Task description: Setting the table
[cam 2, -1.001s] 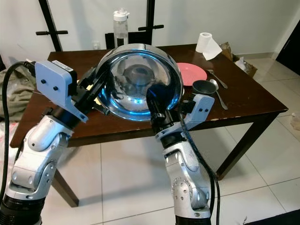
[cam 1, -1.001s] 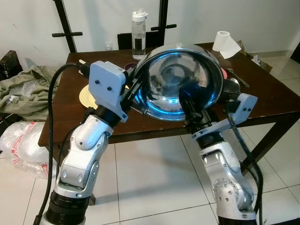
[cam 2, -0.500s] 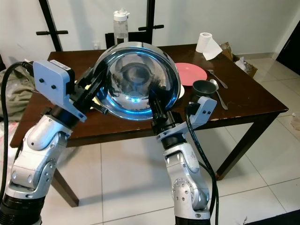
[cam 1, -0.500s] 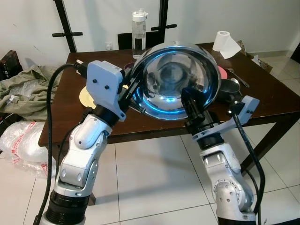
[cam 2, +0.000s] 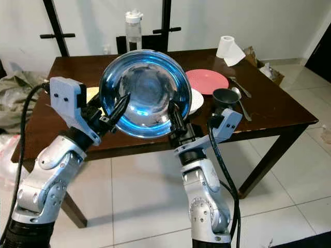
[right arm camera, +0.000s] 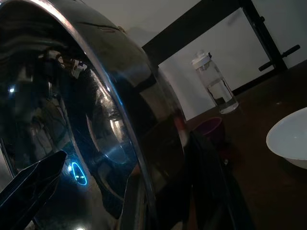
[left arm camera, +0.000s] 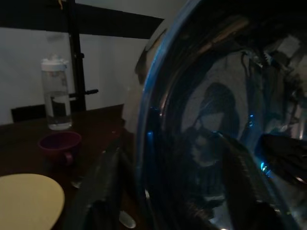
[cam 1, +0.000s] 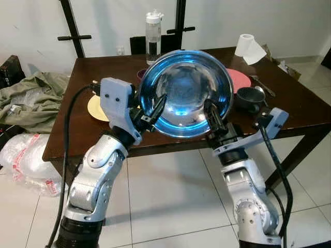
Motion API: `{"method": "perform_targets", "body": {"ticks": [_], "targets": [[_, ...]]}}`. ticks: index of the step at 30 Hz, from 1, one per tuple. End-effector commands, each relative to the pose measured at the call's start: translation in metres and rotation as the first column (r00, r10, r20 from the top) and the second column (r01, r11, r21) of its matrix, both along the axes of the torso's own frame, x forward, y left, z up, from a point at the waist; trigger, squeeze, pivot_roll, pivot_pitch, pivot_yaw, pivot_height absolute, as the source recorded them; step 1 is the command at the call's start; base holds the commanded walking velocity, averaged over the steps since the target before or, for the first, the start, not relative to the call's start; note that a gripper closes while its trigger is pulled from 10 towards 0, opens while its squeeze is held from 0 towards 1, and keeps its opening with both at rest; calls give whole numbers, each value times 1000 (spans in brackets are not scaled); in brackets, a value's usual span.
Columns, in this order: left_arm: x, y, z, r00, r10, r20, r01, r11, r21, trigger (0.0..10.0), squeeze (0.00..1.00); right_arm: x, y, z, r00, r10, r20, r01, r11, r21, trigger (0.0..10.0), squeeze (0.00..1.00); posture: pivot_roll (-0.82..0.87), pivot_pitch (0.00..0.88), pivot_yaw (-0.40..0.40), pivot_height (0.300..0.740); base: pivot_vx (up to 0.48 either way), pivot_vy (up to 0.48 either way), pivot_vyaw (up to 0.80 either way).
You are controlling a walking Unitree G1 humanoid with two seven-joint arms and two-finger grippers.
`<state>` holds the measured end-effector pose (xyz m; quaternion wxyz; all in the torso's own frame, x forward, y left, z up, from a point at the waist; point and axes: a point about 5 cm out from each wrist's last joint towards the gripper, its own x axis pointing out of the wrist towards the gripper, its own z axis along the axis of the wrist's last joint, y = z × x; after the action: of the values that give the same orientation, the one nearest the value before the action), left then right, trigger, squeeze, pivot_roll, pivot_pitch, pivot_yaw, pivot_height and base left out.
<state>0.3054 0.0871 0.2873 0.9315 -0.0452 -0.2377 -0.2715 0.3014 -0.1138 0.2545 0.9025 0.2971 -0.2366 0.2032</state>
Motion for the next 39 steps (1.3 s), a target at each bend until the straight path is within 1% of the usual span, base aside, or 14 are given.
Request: {"method": "perform_targets", "body": {"ticks": [1, 2, 3, 11, 12, 15, 20, 21, 23, 24, 25, 28, 33, 39], "targets": [[-2, -6, -5, 999, -34, -33, 34, 999, 9, 10000, 1000, -3, 8, 3, 999, 43, 18, -44, 999, 14, 0, 0, 29, 118, 74, 740, 0, 0, 0], [0, -4, -6, 998, -28, -59, 28, 1000, 2, 10000, 631, -2, 7, 2, 999, 34, 9, -34, 999, 16, 0, 0, 31, 117, 74, 740, 0, 0, 0], [1, -2, -7, 997, -23, -76, 23, 1000, -7, 10000, 0, -1, 5, 1, 1000, 25, 1, -26, 1000, 17, 0, 0, 31, 117, 74, 740, 0, 0, 0], [3, 9, -12, 989, -9, -146, 3, 999, -41, 10000, 0, 4, -5, -4, 999, -38, -34, 39, 999, 33, 0, 0, 37, 114, 74, 740, 0, 0, 0], [6, 23, -21, 972, 39, -233, -64, 993, -99, 10000, 0, 8, -15, -5, 994, -98, -53, 100, 994, 40, 0, 0, 38, 113, 75, 740, 0, 0, 0], [6, 32, -26, 960, 66, -271, -102, 987, -121, 10000, 0, 11, -22, -7, 986, -148, -73, 151, 988, 34, 0, 0, 38, 110, 75, 740, 0, 0, 0], [-5, 35, -29, 960, -4, -279, -31, 992, -123, 10000, 0, 16, -33, -18, 968, -220, -125, 222, 975, 7, 39, 0, 43, 108, 73, 740, 0, 0, 0], [-13, 34, -33, 952, -78, -295, 44, 992, -122, 10000, 0, 17, -36, -23, 960, -234, -151, 237, 971, 2, 5843, 0, 50, 106, 74, 740, 0, 0, 0], [-13, 34, -33, 952, -78, -295, 44, 992, -122, 10000, 0, 17, -36, -23, 960, -234, -151, 237, 971, 2, 5843, 0, 50, 106, 74, 740, 0, 0, 0], [-21, 36, -42, 936, -125, -329, 95, 990, -106, 10000, 0, 17, -37, -29, 955, -241, -174, 244, 970, -4, 10000, 0, 52, 104, 74, 740, 0, 0, 0], [-29, 41, -56, 913, -130, -387, 108, 991, -78, 10000, 0, 16, -37, -37, 948, -242, -209, 245, 970, -12, 10000, 0, 59, 101, 72, 740, 0, 0, 0], [-34, 44, -66, 896, -121, -427, 106, 993, -59, 10000, 0, 14, -38, -42, 943, -240, -231, 243, 970, -16, 10000, 0, 62, 100, 69, 740, 0, 0, 0], [-39, 60, -108, 860, 129, -494, -63, 987, 149, 10000, 0, -7, -43, -87, 892, -245, -380, 236, 969, -71, 10000, 0, 72, 88, 60, 740, 0, 0, 0], [-41, 65, -128, 834, 254, -490, -148, 958, 245, 10000, 0, -34, -50, -136, 812, -257, -523, 207, 966, -154, 10000, 0, 54, 69, 51, 740, 0, 0, 0]]}}
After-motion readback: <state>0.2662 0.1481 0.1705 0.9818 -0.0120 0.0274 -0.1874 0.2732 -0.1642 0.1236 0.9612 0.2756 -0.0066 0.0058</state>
